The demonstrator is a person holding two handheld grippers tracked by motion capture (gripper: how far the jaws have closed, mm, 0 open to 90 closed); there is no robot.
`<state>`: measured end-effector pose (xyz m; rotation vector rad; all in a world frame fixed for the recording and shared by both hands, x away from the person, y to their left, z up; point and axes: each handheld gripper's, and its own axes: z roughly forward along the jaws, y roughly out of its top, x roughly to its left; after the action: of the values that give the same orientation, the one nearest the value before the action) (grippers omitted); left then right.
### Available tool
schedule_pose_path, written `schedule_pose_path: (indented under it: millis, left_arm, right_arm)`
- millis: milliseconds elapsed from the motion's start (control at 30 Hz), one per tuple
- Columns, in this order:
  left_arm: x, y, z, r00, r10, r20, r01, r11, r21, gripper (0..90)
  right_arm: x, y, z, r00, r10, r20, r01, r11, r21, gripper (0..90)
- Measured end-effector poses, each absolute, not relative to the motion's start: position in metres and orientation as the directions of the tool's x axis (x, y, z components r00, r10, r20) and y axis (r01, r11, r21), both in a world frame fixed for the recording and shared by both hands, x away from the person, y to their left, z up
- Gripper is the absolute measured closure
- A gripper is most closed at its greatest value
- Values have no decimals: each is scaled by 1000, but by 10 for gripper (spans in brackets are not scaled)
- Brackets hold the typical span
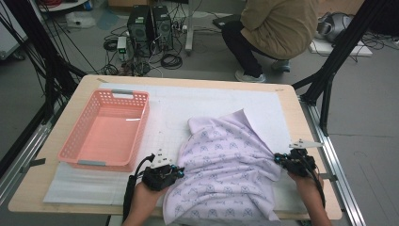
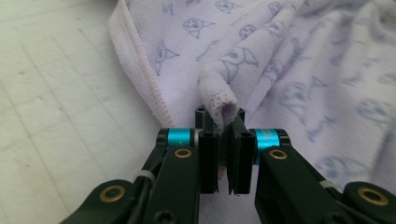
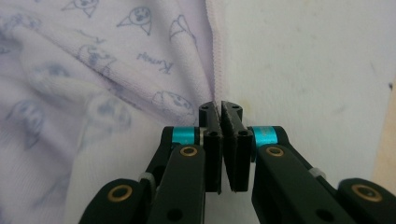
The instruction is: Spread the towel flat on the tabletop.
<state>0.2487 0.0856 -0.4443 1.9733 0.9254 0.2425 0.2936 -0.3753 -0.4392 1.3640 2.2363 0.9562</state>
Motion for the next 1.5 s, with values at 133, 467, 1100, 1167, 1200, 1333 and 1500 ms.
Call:
schedule_pose_path:
  millis: [133,467,1100,1167,1200,1333,1500]
  left_arm:
    - [251,86,-440,703,676,-220,512,-267,816,691]
    - [313,91,-419,647,718,-255,482,-127,867,511]
    - [378,56,-449,598,785,-162,567,-272,777,759]
    - [377,57,-449,577,800,-163,584,-265,768,868]
    - [376,58,-447,562,811,-166,596,-258,760,870]
    - [366,72,-442,521,835,-176,603,-214,769,871]
    - [350,88,-436,502,850,-157,583,-199,788,870]
  right_arm:
    - [280,-381,-441,-493,867,75,636,300,712,860]
    - [284,-375,-433,-516,851,94,566,256,784,704]
    - [297,-370,-435,-530,838,132,547,219,808,594]
    - [298,-369,-435,-533,836,128,546,224,807,592]
    - [298,-368,-435,-531,837,131,550,223,805,590]
    - [304,-366,-437,-515,848,124,554,219,803,581]
    - [324,-358,-441,-468,877,111,578,209,789,559]
